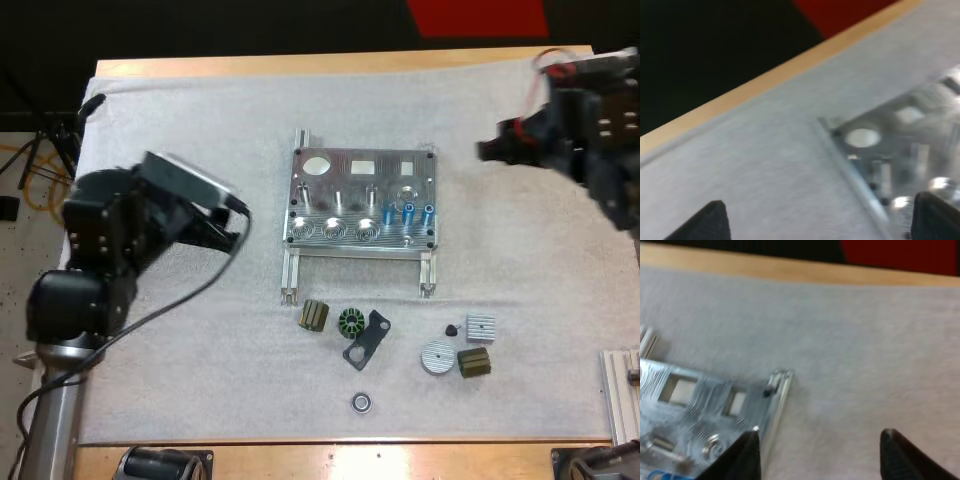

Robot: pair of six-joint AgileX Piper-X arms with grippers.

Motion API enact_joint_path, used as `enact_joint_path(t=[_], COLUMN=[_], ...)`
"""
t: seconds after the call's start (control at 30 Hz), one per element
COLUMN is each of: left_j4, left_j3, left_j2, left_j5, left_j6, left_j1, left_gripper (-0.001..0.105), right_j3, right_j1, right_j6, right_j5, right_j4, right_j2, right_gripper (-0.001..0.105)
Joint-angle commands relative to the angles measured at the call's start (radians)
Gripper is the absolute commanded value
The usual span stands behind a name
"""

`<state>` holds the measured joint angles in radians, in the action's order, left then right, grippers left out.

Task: Load cells from left to right

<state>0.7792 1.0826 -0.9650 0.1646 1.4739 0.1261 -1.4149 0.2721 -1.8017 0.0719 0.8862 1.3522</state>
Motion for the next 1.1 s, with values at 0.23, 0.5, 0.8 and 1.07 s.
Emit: enact_joint_path(t=[0.23, 0.5, 0.8, 1.07], left_j4=[0.026, 0.034, 0.117, 0.257], left_j3=[0.008, -0.001, -0.141, -0.252], left_j2=[0.114, 0.289, 0.623, 0.914], left_j5=[-0.003, -0.003, -0.003, -0.003], left_j6=[0.011, 0.011, 0.006, 0.004], left_j1=[-0.114, -0.115, -0.115, -0.115], left_gripper=[0.072, 0.072, 0.072, 0.072], right_j3=[0.100, 0.199, 0.276, 0.401], right_j1=[-0.173, -0.245, -0.245, -0.245], right_j6=[-0.074, -0.094, -0.094, -0.094], right_j5=[-0.025, -0.025, -0.025, -0.032], right_j4=[-0.003, 0.036, 0.098, 0.106], right_j2=[-0.237, -0.492, -0.739, -0.976], right_gripper=[0.052, 0.052, 0.052, 0.052])
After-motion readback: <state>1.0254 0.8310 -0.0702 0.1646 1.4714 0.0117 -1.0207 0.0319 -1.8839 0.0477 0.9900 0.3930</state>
